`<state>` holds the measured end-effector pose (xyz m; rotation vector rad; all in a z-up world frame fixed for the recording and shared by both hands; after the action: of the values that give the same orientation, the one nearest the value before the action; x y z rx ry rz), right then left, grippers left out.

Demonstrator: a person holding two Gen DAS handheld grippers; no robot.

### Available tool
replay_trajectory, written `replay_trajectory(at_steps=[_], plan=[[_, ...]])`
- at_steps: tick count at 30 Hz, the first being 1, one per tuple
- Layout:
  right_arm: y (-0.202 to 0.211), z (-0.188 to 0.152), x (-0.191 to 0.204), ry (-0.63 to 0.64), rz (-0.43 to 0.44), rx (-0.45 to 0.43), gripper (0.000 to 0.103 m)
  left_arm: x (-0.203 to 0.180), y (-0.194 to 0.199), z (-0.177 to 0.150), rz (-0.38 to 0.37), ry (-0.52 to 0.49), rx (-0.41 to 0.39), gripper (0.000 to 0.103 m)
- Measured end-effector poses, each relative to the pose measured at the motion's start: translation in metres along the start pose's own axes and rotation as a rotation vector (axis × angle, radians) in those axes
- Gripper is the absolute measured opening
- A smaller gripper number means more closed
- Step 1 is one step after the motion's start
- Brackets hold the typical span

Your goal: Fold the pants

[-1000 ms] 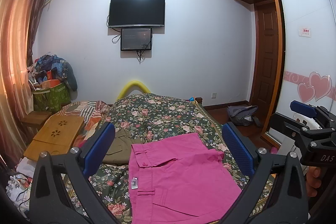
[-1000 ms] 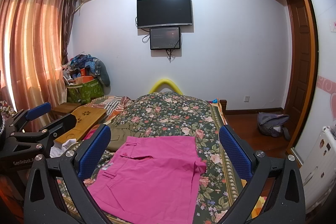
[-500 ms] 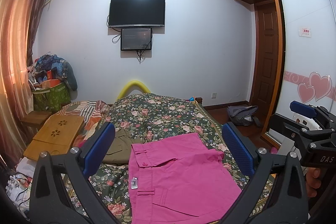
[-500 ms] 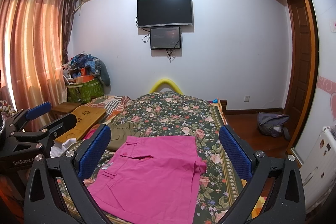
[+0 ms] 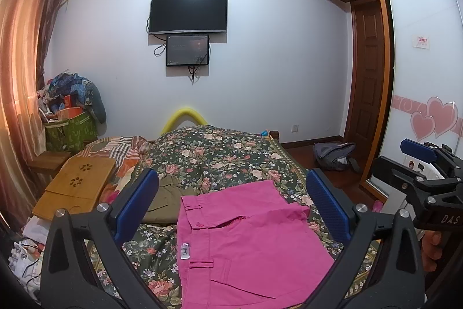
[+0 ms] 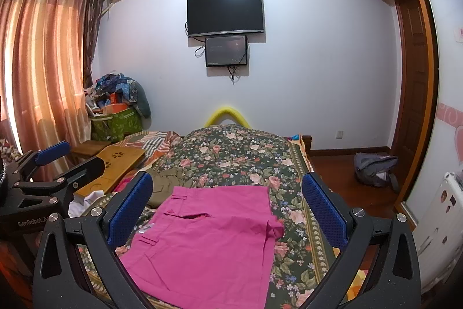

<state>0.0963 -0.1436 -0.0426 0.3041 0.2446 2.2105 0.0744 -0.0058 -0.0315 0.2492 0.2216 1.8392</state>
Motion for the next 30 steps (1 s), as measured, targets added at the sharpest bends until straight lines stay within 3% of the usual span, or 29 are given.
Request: replay_trajectory(at_steps=[8,14,19,30], plan=[[-0.014,-0.006,-0.013,-0.002,-0.008,0.037,0.103,-0.005,-0.016,-0.005,-0.002,-0.014,0.018,0.103],[-0.037,-0.017,-0.033,-0.019,-0.023,0.087,0.103,-0.001,-0.053,-0.013,0.032,-0.017,0.054,0.103],[-0.061,-0.029,-0.056,-0.050,-0.008,0.152,0.103,0.000,-0.103,-0.026,0.031,-0.046,0.119,0.103],[-0.117,-0.064,-0.121,-0.086,-0.079,0.296,0.103,0.025,-0.226,-0.066,0.077,-0.058,0.297,0.103]])
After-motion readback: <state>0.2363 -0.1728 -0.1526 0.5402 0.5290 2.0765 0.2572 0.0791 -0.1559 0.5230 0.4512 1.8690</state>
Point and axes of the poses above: each gripper's, at about its wrist camera, not at the fingertips, and y roughly against the way its jaws point, x to its left, z to its top, the point moved 7 cm from there along -y, roughly the way its jaws point, and after that the axes turned 15 degrees about z, right-handed, at the moved point
